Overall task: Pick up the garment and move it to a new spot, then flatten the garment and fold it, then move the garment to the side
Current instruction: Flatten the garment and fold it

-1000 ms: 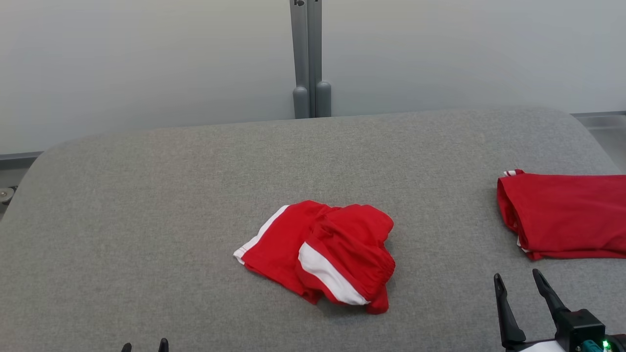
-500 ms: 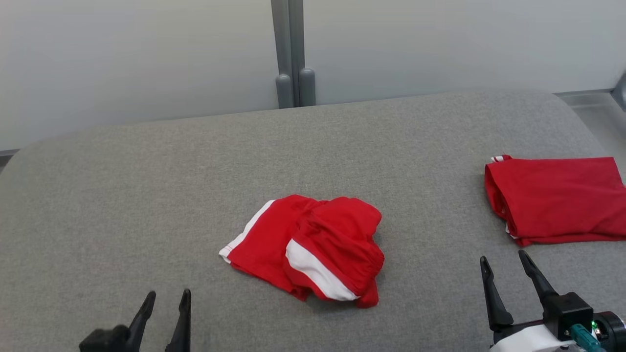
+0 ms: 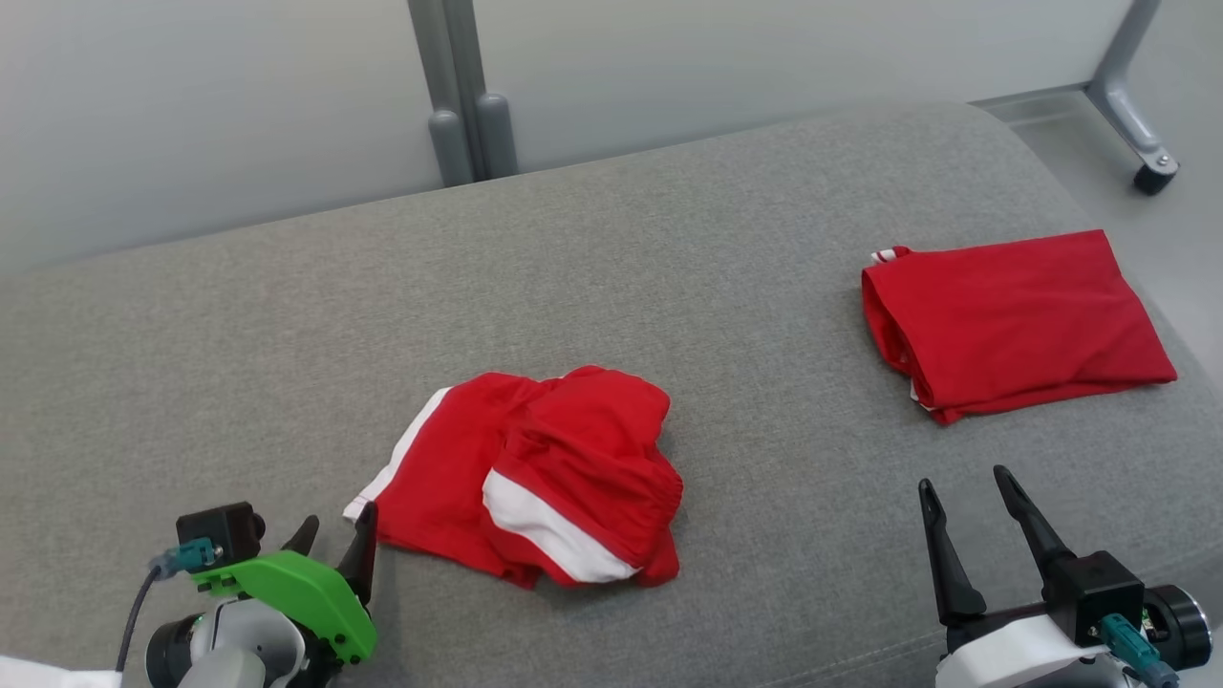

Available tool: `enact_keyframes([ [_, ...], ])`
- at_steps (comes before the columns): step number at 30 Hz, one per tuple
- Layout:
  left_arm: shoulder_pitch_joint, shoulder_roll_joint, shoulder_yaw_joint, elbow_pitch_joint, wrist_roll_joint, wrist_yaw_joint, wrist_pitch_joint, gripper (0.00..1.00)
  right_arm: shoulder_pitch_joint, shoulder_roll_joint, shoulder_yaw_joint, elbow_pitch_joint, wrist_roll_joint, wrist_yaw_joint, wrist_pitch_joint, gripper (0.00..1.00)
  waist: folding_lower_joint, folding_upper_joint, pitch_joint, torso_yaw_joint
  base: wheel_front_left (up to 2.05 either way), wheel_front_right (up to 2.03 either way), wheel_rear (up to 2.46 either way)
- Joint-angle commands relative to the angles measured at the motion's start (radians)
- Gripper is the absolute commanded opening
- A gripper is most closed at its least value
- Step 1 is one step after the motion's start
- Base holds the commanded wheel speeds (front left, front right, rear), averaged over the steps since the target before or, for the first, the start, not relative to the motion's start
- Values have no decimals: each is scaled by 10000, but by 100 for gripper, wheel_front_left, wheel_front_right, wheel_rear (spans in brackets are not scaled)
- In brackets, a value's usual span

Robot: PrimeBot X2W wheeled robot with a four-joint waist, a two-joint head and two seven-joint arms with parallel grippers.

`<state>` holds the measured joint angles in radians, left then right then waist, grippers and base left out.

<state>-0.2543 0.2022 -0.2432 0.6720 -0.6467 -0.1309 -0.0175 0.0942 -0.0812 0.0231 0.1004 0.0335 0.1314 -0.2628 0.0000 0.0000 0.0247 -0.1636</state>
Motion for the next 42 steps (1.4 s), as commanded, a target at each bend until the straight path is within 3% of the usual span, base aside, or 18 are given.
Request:
enact_keyframes([
  [1,-320,59,-12,213,-88,2,72,100,-181,1,-23,-12,32,-16,-27,100,0,0,272,-347,0,0,0],
  [11,-1344,187,-325,2076,-507,8,493,100,-370,89,-97,51,70,-16,-26,100,0,0,546,-672,0,0,0],
  [12,-1398,159,-367,2131,-585,8,539,68,-373,98,-100,59,75,-16,-26,100,0,0,552,-669,0,0,0],
  [13,-1435,130,-429,2157,-679,8,612,28,-371,110,-102,68,70,-16,-26,100,0,0,551,-661,0,0,0],
  [14,-1435,130,-429,2157,-679,8,612,28,-371,110,-102,68,70,-16,-26,100,0,0,551,-661,0,0,0],
  [15,-1448,114,-528,2124,-770,8,688,0,-366,119,-91,87,64,-16,-26,100,0,0,542,-653,0,0,0],
  [25,-1381,567,-1226,141,-2503,4,1777,0,-157,74,-203,120,48,-16,-26,100,0,0,311,-296,0,0,0],
  [31,-1619,984,-706,-1410,-3544,21,2285,0,-33,62,-194,155,78,-16,-26,100,0,0,39,2,0,0,0],
  [35,-1733,1337,-309,-2641,-3928,314,2642,0,-37,53,-149,142,120,-16,-26,100,0,0,-70,121,0,0,0],
  [42,-1669,2073,342,-5243,-4260,1341,3382,0,29,84,-209,91,173,-16,-26,100,0,0,-164,279,0,0,0],
])
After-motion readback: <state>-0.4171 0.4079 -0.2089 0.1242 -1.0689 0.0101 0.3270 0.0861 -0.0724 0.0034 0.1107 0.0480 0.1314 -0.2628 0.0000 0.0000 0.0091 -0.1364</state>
